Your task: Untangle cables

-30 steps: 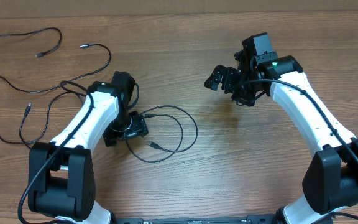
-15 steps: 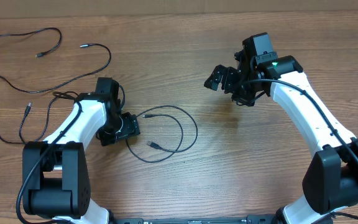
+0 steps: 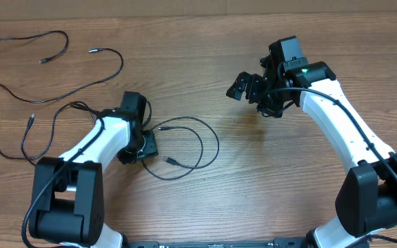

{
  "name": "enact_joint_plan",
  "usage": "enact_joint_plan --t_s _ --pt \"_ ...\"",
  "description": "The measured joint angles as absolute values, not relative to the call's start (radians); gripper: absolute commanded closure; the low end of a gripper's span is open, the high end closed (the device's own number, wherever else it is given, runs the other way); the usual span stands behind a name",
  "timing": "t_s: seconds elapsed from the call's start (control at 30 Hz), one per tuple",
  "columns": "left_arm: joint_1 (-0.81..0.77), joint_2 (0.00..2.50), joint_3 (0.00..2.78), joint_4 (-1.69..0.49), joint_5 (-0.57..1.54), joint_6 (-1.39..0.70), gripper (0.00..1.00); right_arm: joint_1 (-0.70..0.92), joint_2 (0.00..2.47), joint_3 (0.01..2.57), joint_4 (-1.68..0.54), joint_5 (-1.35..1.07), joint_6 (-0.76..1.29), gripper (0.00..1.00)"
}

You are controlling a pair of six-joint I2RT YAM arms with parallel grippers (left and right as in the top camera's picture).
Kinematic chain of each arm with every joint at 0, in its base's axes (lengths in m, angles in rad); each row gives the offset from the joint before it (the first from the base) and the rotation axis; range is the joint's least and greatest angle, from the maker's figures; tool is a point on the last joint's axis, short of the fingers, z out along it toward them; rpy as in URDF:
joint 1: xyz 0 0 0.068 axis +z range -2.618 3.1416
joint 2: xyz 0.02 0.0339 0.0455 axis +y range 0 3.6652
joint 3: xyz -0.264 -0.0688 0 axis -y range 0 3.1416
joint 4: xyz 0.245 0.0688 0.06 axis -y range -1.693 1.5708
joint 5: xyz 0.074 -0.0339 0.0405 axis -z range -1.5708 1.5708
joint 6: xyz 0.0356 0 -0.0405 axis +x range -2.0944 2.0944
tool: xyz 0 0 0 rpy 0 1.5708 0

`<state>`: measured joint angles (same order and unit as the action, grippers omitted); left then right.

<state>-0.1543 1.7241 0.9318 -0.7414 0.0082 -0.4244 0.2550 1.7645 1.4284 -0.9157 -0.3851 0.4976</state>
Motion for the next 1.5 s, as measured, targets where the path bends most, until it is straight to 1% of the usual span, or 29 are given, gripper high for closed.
enact_joint_plan --t_s 0.03,0.07,0.17,0.2,0.27,0.3,0.33,0.37,0.43,0.77,1.07,1.13,1.37,1.5 --pt "-0.156 1.717 0.921 -0.722 0.001 -0.430 0.61 0.255 1.765 1.428 -0.915 -0.385 0.498 0.00" --pt "-0.156 1.710 0.911 -0.700 -0.007 -0.438 0.64 0.255 1.765 1.428 -0.916 -0.385 0.498 0.00" --pt "-0.156 1.699 0.894 -0.656 -0.022 -0.442 0.73 0.255 1.765 1.428 -0.916 -0.385 0.498 0.00" --pt "-0.155 1.698 0.892 -0.649 -0.025 -0.443 0.74 0.255 1.765 1.428 -0.916 -0.385 0.498 0.00" --pt "-0.155 1.696 0.889 -0.644 -0.034 -0.446 0.74 0.255 1.765 1.428 -0.916 -0.385 0.498 0.00" --pt "-0.155 1.696 0.889 -0.643 -0.035 -0.446 0.78 0.255 1.765 1.428 -0.916 -0.385 0.497 0.00" --pt "-0.155 1.696 0.888 -0.643 -0.035 -0.446 0.85 0.255 1.765 1.428 -0.915 -0.385 0.498 0.00" --pt "-0.155 1.696 0.888 -0.643 -0.038 -0.450 0.91 0.255 1.765 1.428 -0.916 -0.385 0.498 0.00" --pt "-0.155 1.696 0.888 -0.636 -0.039 -0.446 0.96 0.255 1.765 1.428 -0.916 -0.385 0.498 0.00" --pt "-0.155 1.696 0.889 -0.642 -0.011 -0.446 0.96 0.255 1.765 1.428 -0.916 -0.385 0.497 0.00" --pt "-0.149 1.686 0.946 -0.798 0.139 -0.446 0.96 0.255 1.765 1.428 -0.915 -0.385 0.498 0.00" --pt "-0.149 1.647 0.970 -0.810 0.151 -0.446 0.96 0.255 1.765 1.428 -0.916 -0.385 0.498 0.00" --pt "-0.149 1.325 1.010 -0.809 0.192 -0.446 0.96 0.255 1.765 1.428 -0.915 -0.385 0.498 0.00" --pt "-0.149 1.192 1.011 -0.808 0.212 -0.451 0.96 0.255 1.765 1.428 -0.916 -0.385 0.498 0.00"
